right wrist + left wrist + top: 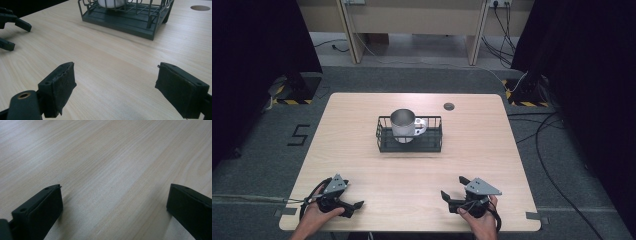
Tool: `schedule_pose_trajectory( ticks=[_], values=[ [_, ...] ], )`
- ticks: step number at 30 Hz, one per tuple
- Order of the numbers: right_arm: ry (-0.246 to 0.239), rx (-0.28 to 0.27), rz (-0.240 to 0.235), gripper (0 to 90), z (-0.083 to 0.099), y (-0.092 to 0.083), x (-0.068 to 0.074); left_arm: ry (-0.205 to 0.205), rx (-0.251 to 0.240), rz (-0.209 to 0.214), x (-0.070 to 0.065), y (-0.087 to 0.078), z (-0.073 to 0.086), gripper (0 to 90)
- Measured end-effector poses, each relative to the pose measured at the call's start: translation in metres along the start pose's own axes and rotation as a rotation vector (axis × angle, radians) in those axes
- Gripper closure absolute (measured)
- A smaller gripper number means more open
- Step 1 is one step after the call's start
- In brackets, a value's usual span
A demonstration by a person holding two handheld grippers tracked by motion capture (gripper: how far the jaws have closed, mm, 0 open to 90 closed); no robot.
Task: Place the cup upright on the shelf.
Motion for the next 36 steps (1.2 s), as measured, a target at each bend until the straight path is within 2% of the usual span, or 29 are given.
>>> schedule_pose_trajectory(
  ticks=[13, 27, 31, 36],
  values=[
    [0.021, 0.016, 0.001, 15.2, 0.015, 0.0, -0.001, 0.0, 0.0, 0.0, 0.0, 0.0, 0.0, 0.0],
    [0.003, 0.018, 0.019, 15.2, 0.028, -0.007, 0.003, 0.0, 0.0, 0.0, 0.0, 0.0, 0.0, 0.0],
    [0.003, 0.035, 0.019, 15.2, 0.031, -0.008, 0.006, 0.0, 0.0, 0.0, 0.0, 0.0, 0.0, 0.0],
    [-0.011, 0.05, 0.041, 15.2, 0.036, -0.01, 0.009, 0.0, 0.0, 0.0, 0.0, 0.0, 0.0, 0.0]
  ],
)
Point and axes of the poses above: each handheld gripper's, and its own axes: y roughly forward along the jaws, z roughly out of its underside, x roughly to its left, the point moved 2 cm from there along y, roughly forward along the jaws, and after that the axes turned 8 degrees about x, right-handed, at the moved point
